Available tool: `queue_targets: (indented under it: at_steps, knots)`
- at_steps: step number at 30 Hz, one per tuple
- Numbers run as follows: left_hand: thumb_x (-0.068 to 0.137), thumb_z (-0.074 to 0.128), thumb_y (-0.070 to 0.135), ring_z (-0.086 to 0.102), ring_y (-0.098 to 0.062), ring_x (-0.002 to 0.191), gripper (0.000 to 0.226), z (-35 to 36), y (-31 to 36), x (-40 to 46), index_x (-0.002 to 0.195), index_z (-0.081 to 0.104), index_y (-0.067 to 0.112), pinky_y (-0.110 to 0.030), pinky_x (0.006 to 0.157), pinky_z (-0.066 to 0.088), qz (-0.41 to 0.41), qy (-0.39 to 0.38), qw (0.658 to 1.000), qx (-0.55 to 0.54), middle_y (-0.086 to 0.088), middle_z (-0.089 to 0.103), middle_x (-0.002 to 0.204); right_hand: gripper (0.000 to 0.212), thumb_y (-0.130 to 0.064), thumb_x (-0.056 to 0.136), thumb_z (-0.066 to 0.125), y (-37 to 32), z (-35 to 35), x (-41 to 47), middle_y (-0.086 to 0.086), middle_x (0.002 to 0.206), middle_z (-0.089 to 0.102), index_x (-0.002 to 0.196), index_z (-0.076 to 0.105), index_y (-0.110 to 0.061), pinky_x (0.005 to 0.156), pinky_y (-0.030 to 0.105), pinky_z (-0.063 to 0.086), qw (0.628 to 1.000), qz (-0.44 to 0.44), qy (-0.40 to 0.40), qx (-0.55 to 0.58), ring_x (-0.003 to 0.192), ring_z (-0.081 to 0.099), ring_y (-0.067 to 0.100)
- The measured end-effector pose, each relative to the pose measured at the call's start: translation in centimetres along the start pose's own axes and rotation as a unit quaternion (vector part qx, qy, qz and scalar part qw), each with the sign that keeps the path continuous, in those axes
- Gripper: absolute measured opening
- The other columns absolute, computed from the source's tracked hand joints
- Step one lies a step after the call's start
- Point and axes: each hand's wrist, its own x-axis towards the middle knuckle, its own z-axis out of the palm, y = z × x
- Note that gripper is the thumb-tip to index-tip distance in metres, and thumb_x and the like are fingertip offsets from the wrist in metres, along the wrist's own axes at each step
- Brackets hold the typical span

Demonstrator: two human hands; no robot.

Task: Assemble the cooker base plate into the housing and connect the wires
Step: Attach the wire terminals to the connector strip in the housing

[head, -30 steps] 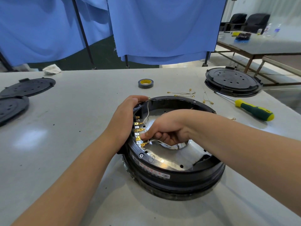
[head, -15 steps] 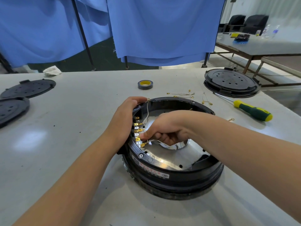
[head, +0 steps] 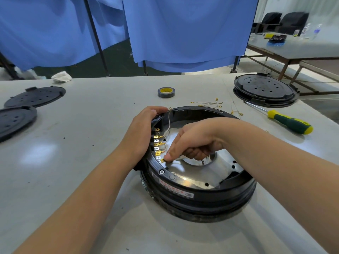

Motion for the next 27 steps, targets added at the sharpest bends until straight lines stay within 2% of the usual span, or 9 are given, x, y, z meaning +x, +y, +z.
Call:
queue_targets:
  at_steps: [12,20,27]
  knots:
    - [0.099,0.027,0.013,0.059,-0.017,0.115,0.04,0.0,0.1,0.0,0.104,0.066,0.022,-0.036,0.102,0.044,0.007,-0.001,1.0,-0.003,-0.001,0.066,0.118,0.02,-0.023,0.096,0.055,-0.1,0.5,0.5,-0.008,0.045,0.022,0.08,0.062,-0.013,0.042,0.015,0.017,1.0,0.014,-0.001,-0.002,0.044,0.017,0.008]
    - [0.099,0.026,0.012,0.058,-0.018,0.115,0.041,0.1,0.1,0.0,0.105,0.066,0.021,-0.039,0.104,0.043,0.009,0.0,1.0,0.004,-0.002,0.066,0.119,0.024,-0.021,0.094,0.057,-0.3,0.8,0.4,-0.007,0.046,0.02,0.071,0.052,-0.017,0.038,0.015,0.016,1.0,0.018,0.017,0.014,0.042,0.014,0.007]
    - [0.099,0.027,0.015,0.06,-0.019,0.113,0.041,0.2,0.0,0.2,0.1,0.068,0.023,-0.036,0.1,0.045,-0.003,-0.009,1.0,-0.013,-0.002,0.068,0.116,0.026,-0.02,0.094,0.058,-0.8,1.2,-0.3,-0.007,0.044,0.022,0.068,0.054,-0.016,0.039,0.015,0.016,0.998,0.034,0.044,-0.01,0.039,0.016,0.007]
